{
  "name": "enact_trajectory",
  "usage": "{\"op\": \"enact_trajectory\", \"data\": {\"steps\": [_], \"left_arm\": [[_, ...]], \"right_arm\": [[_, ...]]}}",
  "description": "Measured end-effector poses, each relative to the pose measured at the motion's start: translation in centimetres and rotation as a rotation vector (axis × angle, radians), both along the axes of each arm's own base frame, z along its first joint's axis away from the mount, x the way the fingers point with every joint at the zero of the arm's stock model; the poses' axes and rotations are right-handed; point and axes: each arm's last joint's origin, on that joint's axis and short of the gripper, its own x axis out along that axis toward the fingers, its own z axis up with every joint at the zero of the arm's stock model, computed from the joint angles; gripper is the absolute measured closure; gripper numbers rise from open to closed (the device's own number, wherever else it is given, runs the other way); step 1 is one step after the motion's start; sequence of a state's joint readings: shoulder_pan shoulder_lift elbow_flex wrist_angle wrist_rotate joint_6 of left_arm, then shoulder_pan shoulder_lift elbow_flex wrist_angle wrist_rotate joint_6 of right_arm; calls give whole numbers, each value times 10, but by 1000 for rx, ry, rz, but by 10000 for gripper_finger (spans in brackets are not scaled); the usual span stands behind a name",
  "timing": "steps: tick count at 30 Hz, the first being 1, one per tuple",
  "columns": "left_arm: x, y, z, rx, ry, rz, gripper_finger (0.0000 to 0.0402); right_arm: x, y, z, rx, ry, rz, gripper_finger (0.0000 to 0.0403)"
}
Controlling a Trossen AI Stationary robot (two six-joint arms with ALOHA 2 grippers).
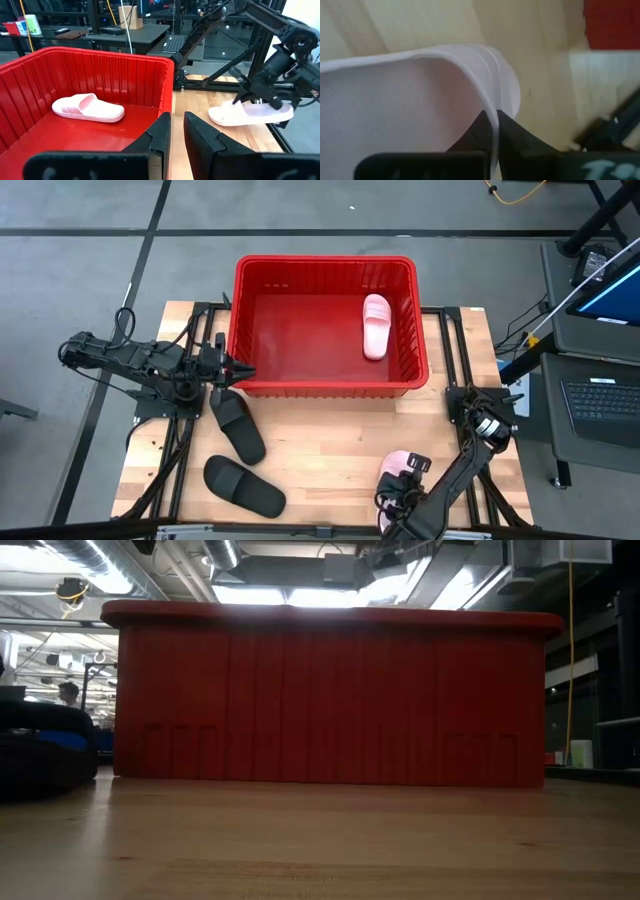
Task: Pick and place slides into bin
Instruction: Put the pink slide into the red bin
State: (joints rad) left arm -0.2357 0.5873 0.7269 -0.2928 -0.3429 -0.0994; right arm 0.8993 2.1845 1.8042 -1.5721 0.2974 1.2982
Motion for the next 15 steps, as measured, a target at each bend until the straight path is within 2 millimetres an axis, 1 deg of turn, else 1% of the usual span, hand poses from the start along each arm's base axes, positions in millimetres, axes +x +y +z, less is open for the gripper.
{"op": "enact_trajectory", "data": {"steps": [6, 15], "left_arm": [[0, 0, 0, -1, 0, 1, 356], [0, 0, 0, -1, -1, 1, 357]], "right_arm": [[10, 6, 24, 8, -145, 58, 390], [17, 13, 51, 39, -261, 98, 390]]}}
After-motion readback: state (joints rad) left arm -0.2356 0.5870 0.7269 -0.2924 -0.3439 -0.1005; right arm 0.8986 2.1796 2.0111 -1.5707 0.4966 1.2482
